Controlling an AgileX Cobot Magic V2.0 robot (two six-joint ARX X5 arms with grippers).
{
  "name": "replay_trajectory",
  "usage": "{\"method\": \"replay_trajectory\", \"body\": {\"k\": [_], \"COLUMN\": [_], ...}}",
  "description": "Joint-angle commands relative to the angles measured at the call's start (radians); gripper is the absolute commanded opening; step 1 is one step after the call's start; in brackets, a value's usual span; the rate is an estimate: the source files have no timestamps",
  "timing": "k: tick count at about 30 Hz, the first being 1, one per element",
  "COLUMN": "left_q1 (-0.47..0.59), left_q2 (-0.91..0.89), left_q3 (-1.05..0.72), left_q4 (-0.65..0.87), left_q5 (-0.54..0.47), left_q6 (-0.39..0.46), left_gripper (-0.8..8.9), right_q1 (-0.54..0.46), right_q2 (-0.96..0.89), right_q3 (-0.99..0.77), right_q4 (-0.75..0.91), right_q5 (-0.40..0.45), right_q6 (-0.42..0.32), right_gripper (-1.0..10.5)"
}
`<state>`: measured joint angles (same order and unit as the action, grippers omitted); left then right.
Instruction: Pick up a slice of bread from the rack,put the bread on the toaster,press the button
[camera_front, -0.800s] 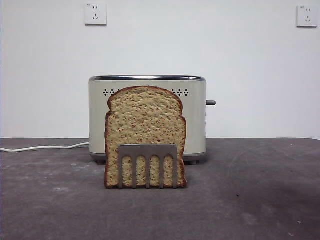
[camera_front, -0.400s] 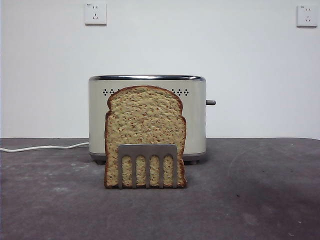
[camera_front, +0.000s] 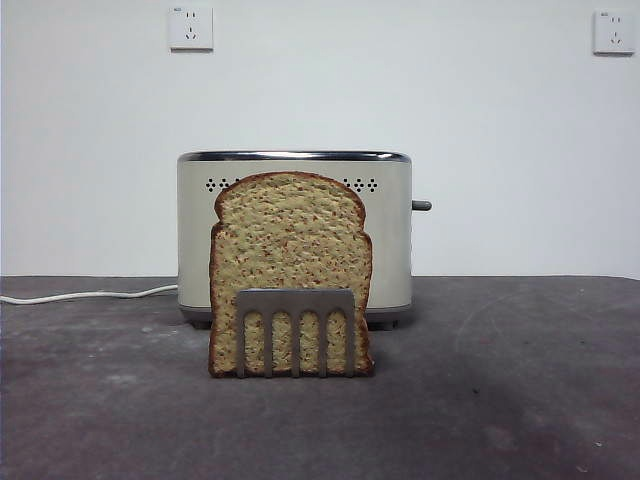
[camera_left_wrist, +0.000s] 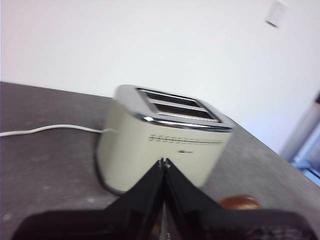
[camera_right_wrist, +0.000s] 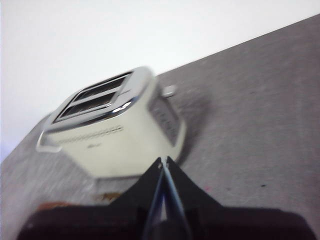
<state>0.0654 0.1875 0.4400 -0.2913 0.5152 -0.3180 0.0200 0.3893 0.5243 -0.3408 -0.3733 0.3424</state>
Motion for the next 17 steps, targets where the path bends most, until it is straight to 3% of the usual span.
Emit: {"method": "replay_trajectory", "body": {"k": [1,6,11,17], "left_q1": [0.002,0.001,-0.014,-0.056], "left_q2": [0.066,0.18,0.257,0.299], "left_q3": [0.085,0.241,0.375,0.47], "left_q4": [-0.068,-0.246,-0.447,-0.614], "left_q5": [0.061,0.167,0.176,0.172], "left_q6": [0.108,0.254,0.414,0.529], "left_gripper": [-0.08,-0.08,-0.08,-0.08], "right_q1": [0.003,0.003,0.017,0.048], "right_q2": [0.074,0.222,0.332,0.397], "right_q3": [0.11,0.335,0.515,0.613], "right_q4": [-0.076,-0.304,-0.539,-0.716], "right_q5": [-0.05,-0.127,-0.126,-0.126], "right_q6": [-0.113,-0.269,-0.41,-0.473], "right_gripper": [-0.1,-0.1,-0.1,-0.1]}}
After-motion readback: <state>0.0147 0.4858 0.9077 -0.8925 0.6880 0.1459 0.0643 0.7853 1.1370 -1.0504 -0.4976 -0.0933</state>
